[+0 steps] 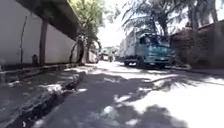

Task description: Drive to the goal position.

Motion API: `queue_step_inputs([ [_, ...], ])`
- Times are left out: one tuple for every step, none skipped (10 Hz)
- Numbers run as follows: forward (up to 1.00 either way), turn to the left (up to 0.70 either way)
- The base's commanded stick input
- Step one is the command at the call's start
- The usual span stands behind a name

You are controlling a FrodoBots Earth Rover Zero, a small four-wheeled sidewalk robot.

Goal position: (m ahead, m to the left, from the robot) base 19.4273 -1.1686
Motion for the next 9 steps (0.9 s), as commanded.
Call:
queue_step_inputs([
  [0.70, 0.00],
  [0.70, 0.00],
  [0.70, 0.00],
  [0.70, 0.00],
  [0.70, 0.00],
  [0.70, 0.00],
  [0.70, 0.00],
  [0.70, 0.00],
  [0.70, 0.00],
])
